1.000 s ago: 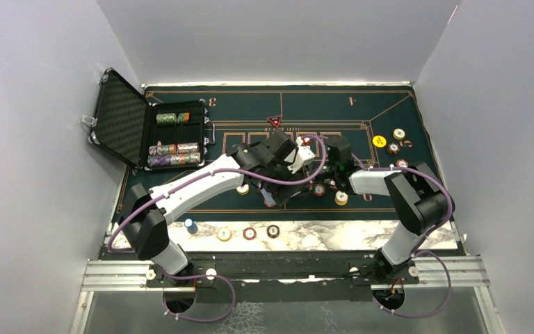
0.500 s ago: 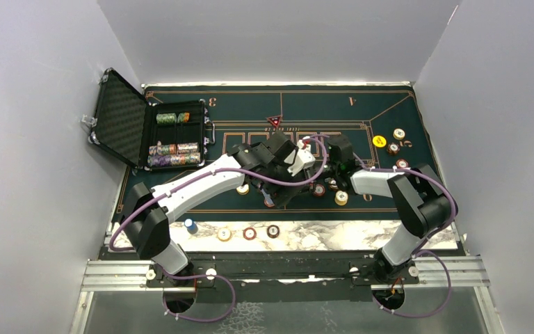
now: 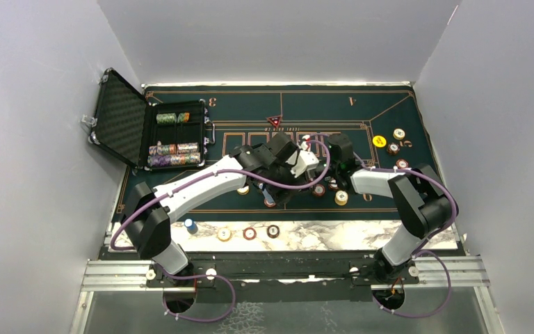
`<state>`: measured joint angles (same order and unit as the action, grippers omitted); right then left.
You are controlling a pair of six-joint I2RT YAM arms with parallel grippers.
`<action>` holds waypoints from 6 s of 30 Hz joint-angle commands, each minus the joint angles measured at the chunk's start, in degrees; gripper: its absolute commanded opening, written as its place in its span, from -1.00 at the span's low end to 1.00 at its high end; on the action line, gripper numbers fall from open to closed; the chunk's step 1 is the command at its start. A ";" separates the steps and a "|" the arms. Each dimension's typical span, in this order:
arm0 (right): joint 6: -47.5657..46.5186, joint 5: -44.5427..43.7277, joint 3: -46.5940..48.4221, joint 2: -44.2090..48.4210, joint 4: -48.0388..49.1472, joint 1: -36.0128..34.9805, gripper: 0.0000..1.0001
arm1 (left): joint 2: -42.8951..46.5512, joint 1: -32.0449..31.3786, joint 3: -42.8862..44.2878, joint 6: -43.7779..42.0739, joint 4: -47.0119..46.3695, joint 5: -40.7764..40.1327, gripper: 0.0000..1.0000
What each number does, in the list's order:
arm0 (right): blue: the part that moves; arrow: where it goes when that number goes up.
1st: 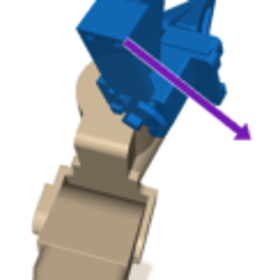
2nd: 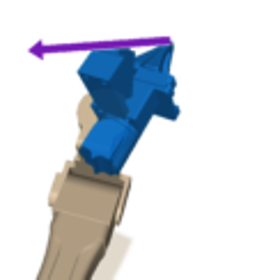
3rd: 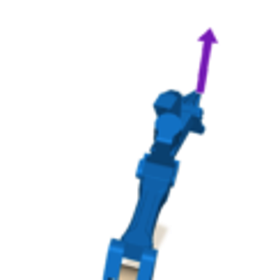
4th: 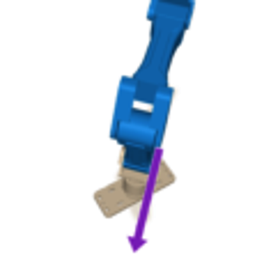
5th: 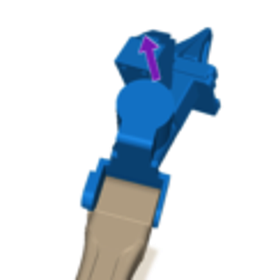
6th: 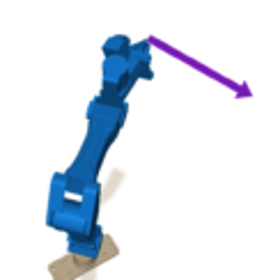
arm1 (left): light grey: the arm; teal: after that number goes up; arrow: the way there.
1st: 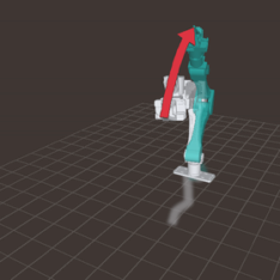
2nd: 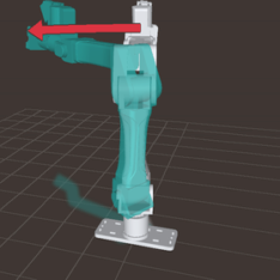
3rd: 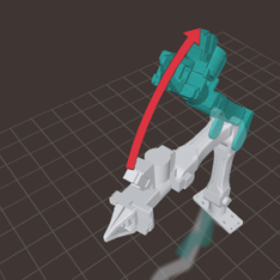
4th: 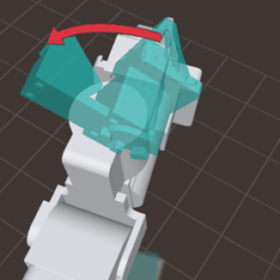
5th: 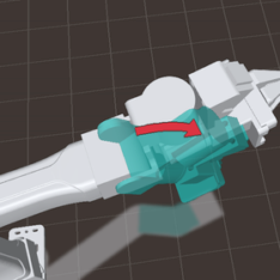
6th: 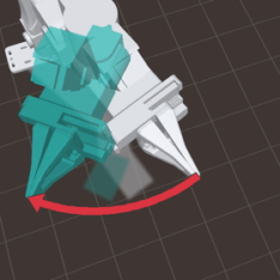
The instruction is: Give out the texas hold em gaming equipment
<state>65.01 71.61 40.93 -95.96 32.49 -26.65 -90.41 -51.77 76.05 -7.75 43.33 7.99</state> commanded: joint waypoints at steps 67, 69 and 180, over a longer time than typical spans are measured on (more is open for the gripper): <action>-31.15 -8.27 15.89 -0.93 -42.61 3.42 0.19 | 2.61 0.12 0.51 -2.08 0.00 -4.54 -1.00; -31.68 -8.40 16.17 -0.88 -43.34 3.96 0.20 | 2.74 0.13 0.47 -2.06 0.02 -4.58 -1.00; -33.16 5.05 15.46 6.88 -44.36 12.46 -0.98 | 6.48 1.19 -3.20 -0.34 -0.22 -8.37 -1.00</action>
<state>34.46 74.89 54.83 -90.96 -9.19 -15.33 -87.00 -51.09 73.23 -8.82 44.56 1.80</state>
